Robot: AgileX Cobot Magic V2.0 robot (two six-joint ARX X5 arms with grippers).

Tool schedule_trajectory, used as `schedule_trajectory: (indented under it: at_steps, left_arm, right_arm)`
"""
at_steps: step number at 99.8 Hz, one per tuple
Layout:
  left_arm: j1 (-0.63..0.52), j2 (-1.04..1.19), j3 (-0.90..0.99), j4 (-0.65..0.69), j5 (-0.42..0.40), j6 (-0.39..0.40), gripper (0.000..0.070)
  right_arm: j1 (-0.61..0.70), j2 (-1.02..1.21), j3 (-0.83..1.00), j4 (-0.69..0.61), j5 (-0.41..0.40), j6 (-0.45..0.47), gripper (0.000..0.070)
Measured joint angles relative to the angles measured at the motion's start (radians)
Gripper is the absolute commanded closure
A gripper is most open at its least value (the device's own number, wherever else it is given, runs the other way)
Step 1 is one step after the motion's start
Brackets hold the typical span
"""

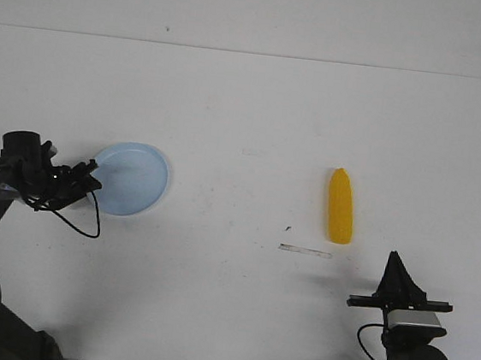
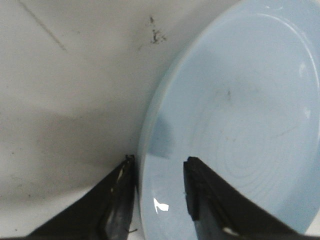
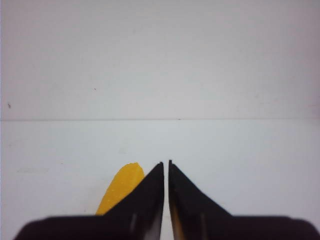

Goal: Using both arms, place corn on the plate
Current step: 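Reach the left gripper forward to the edge of the blue plate, then push the blue plate with the left gripper toward the yellow corn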

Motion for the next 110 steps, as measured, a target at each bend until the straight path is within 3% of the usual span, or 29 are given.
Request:
schedule_trajectory:
  at_steps: [2, 55, 85, 110]
  left_arm:
    - [-0.001, 0.001, 0.0, -0.001, -0.002, 0.0, 0.07]
    - [-0.074, -0.089, -0.004, -0.025, -0.012, -0.009, 0.07]
    - [-0.38, -0.119, -0.003, 0.039, -0.015, -0.061, 0.0699]
    - [-0.594, -0.099, -0.003, 0.167, -0.101, -0.166, 0.0699]
  right_arm:
    - [0.0, 0.0, 0.0, 0.0, 0.0, 0.0, 0.0686]
    - [0.0, 0.0, 0.0, 0.0, 0.0, 0.0, 0.0685]
    - [0.0, 0.0, 0.0, 0.0, 0.0, 0.0, 0.0686]
    - [0.0, 0.0, 0.0, 0.0, 0.0, 0.0, 0.0686]
